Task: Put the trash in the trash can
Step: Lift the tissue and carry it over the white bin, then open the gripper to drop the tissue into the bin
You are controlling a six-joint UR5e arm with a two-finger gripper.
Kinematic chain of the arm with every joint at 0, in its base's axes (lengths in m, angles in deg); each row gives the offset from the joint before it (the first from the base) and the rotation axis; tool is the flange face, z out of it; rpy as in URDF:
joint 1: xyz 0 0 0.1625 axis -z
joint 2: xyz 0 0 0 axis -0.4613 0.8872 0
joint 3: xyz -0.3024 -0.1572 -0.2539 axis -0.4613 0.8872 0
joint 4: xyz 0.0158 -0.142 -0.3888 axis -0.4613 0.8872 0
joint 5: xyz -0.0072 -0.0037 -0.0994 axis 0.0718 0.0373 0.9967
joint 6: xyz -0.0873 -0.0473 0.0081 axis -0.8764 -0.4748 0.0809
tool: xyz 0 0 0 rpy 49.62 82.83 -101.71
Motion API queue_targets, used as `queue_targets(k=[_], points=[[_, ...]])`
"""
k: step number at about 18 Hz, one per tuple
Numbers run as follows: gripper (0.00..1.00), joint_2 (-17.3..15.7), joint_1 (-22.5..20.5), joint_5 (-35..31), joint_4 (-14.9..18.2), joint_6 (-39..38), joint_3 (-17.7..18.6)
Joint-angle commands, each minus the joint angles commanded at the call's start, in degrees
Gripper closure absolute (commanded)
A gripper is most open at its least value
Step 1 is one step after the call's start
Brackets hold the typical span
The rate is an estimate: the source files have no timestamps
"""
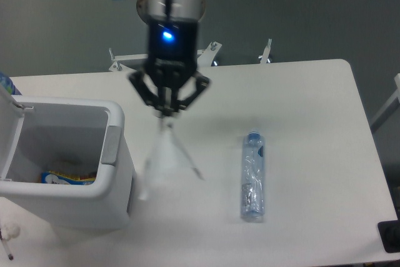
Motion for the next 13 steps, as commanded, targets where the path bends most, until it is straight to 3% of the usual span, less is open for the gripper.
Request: queue_targets(k=[4,6,7,8,9,13], points=[[1.0,0.1,3.5,0.0,0.0,-1.2,0.3],[0.82,0.3,5.0,0.5,-0.1,-1.1,0.6],[0.68,0.4,5.7,0.5,-0.1,-1.1,0.7],[0.47,0.5,5.9,0.6,-0.1,-0.9,1.0],[0.0,0.4,6.0,1.0,-0.3,-0.4,1.3],[0.0,0.1,6.0,1.4,-0.2,-0.9,1.6]])
